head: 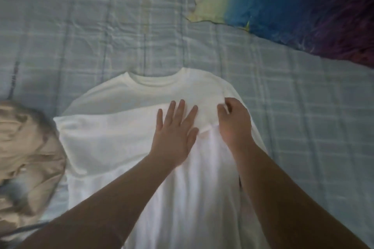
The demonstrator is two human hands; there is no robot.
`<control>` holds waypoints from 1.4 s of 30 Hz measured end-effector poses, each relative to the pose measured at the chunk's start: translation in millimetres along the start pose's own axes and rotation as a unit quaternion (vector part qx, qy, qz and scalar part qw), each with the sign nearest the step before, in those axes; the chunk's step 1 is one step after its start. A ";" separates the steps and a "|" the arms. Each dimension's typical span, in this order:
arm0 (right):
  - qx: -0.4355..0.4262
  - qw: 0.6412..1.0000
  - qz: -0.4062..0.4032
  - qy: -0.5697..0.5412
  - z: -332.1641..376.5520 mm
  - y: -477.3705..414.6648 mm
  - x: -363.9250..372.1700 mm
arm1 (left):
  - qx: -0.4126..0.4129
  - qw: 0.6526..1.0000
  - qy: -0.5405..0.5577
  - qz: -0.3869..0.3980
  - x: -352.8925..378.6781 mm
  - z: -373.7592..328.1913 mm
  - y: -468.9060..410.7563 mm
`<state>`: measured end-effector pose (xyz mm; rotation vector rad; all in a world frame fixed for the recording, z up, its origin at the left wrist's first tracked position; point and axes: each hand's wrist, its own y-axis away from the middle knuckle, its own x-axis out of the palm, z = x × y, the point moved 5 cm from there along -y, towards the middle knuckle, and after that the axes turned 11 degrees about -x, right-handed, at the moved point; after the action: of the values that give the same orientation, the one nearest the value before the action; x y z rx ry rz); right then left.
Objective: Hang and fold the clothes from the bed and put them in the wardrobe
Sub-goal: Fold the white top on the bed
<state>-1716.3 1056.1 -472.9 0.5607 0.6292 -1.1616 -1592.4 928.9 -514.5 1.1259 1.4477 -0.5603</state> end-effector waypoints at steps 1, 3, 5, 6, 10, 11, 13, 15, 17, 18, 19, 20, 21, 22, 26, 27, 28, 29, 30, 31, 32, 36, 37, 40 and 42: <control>0.002 1.000 -0.005 0.013 -11.2 -4.6 -6.2 | 0.005 1.000 -0.014 0.010 8.0 -11.3 -5.9; 0.006 1.000 -0.002 0.029 -33.1 -9.7 -13.1 | 0.015 0.999 -0.028 0.020 22.9 -30.0 -14.4; -0.004 0.998 0.017 0.056 -48.0 -10.4 -13.0 | 0.021 0.999 -0.036 0.028 33.8 -40.3 -20.3; -0.013 0.997 0.026 0.069 -52.8 -10.3 -11.1 | 0.022 0.998 -0.043 0.028 37.8 -42.6 -22.5; -0.048 0.992 0.038 0.108 -63.1 -12.4 -1.9 | 0.020 0.997 -0.074 0.026 47.0 -43.0 -25.2; -0.049 0.993 0.035 0.103 -65.7 -11.9 -1.4 | 0.021 0.996 -0.079 0.027 47.7 -42.9 -24.8; -0.039 0.998 0.009 0.056 -70.6 -7.2 -7.2 | 0.020 0.997 -0.069 0.030 44.9 -44.8 -23.8; -0.040 0.998 -0.049 0.025 -74.9 3.7 -25.2 | 0.021 0.998 -0.049 0.027 37.2 -49.3 -21.1; -0.036 0.994 -0.098 0.035 -85.7 22.5 -50.9 | 0.045 0.998 -0.031 0.014 27.3 -59.5 -13.7; -0.023 0.992 -0.111 0.050 -95.0 34.3 -63.5 | 0.062 0.998 -0.013 0.007 22.2 -65.9 -8.5; -0.001 0.991 -0.114 0.067 -106.6 48.6 -75.1 | 0.079 0.997 0.007 0.003 18.0 -73.1 -1.9; 0.026 0.991 -0.107 0.081 -119.4 64.9 -84.6 | 0.097 0.995 0.023 0.002 15.1 -81.0 5.4; 0.060 0.990 -0.090 0.088 -132.5 83.1 -91.6 | 0.113 0.993 0.034 0.004 13.9 -89.1 13.5; 0.098 0.989 -0.068 0.090 -145.4 102.7 -96.0 | 0.128 0.991 0.042 0.008 14.5 -97.4 22.2; 0.180 0.981 0.014 0.067 -175.3 178.2 -97.0 | 0.182 0.982 0.035 0.043 27.5 -128.3 57.3; 0.188 0.980 0.025 0.067 -177.5 194.0 -95.4 | 0.195 0.979 0.030 0.051 31.6 -134.8 66.4; 0.195 0.978 0.031 0.069 -179.8 208.4 -93.9 | 0.209 0.976 0.027 0.058 35.3 -140.8 75.7; 0.207 0.975 0.038 0.073 -182.3 222.9 -92.7 | 0.221 0.973 0.028 0.065 38.8 -145.8 84.8; 0.226 0.970 0.052 0.076 -185.5 236.8 -91.4 | 0.233 0.969 0.031 0.073 42.2 -150.0 93.8; 0.251 0.962 0.076 0.076 -189.4 250.5 -90.1 | 0.244 0.966 0.035 0.081 45.1 -153.4 102.1; 0.274 0.953 0.107 0.070 -193.2 264.3 -88.3 | 0.256 0.962 0.036 0.088 47.9 -156.5 109.9; 0.306 0.931 0.188 0.058 -197.6 302.8 -82.2 | 0.307 0.945 0.040 0.106 55.0 -168.1 129.3; 0.306 0.932 0.185 0.052 -196.1 306.6 -82.1 | 0.314 0.942 0.039 0.116 57.5 -172.2 130.6; 0.304 0.942 0.139 0.024 -196.5 307.1 -92.4 | 0.328 0.932 0.037 0.148 62.7 -192.5 128.0; 0.299 0.950 0.093 0.010 -203.9 300.0 -113.5 | 0.339 0.926 0.039 0.163 63.3 -213.0 119.6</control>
<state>-1494.4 1362.3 -511.6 1.1218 0.2204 -1.1635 -1583.1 1180.4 -495.3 1.9123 1.1087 -0.8120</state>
